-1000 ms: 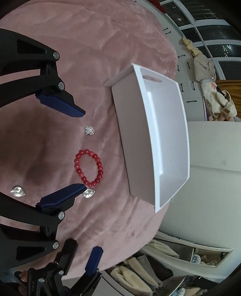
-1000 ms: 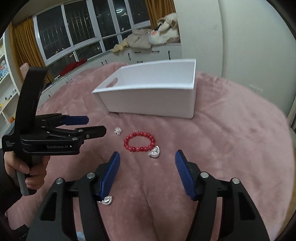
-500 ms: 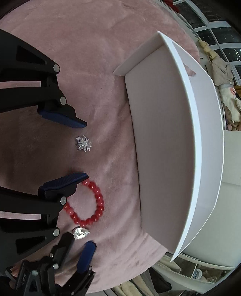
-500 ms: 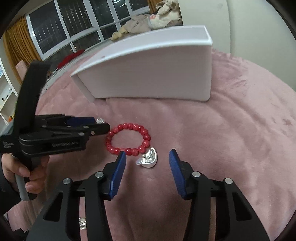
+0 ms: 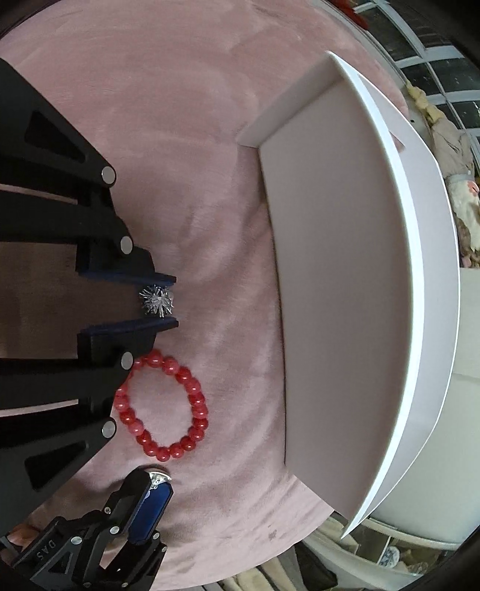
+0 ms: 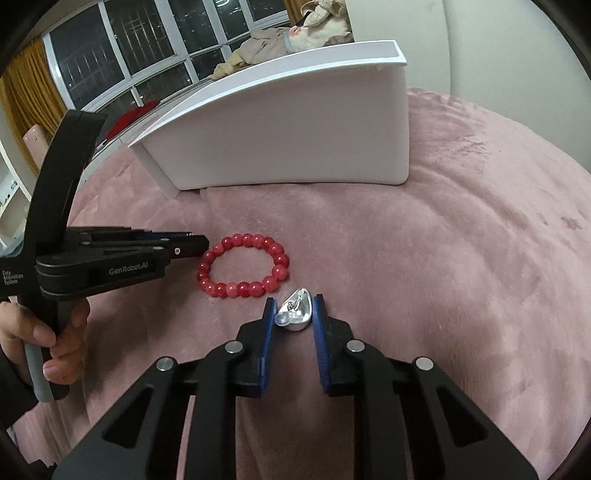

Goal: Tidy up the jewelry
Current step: 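Grasp the silver starburst charm with left tool while right tool grasps the silver heart charm, then carry both silver charms into the white box and open both tools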

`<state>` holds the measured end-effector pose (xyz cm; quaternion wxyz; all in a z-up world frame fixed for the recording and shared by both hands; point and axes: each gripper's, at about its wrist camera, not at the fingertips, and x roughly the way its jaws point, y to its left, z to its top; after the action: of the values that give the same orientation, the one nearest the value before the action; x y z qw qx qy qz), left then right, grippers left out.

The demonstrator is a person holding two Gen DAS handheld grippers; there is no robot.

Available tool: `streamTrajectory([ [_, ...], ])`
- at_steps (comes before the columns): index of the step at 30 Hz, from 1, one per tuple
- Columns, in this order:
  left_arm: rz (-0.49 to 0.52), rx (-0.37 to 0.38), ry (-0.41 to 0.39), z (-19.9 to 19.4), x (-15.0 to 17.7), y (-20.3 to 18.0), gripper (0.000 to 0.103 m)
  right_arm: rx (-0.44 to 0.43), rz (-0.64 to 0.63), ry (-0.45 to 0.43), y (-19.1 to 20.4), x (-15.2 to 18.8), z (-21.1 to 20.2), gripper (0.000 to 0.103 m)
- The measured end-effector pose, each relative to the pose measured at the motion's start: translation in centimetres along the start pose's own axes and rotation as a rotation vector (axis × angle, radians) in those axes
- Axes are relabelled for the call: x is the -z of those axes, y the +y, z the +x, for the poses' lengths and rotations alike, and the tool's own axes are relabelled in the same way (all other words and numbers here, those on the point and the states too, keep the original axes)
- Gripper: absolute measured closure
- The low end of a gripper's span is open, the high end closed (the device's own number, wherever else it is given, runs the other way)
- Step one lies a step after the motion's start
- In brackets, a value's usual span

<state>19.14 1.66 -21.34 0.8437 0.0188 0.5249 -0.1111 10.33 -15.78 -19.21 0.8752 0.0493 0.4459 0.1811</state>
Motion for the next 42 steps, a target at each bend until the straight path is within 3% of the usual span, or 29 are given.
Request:
streamTrajectory([
  [15,0.004,-0.016,0.006,-3.3,1.1,-0.8,0.081,0.044,-0.011,-0.009,1.8,1.3,-5.5,0.083],
  [22,0.008,-0.021,0.002,-7.2,4.5,-0.9,0.081,0.059,-0.014,-0.024,3.3,2.3,-8.6,0.083],
  [30,0.017,-0.022,-0.042,-12.9,8.1,-0.9,0.081,0.076,-0.032,-0.050,5.2,3.0,-12.1,0.083],
  [42,0.057,-0.027,-0.130,-18.4,7.7,-0.4,0.081,0.117,-0.050,-0.098,7.3,1.7,-16.3,0.083],
])
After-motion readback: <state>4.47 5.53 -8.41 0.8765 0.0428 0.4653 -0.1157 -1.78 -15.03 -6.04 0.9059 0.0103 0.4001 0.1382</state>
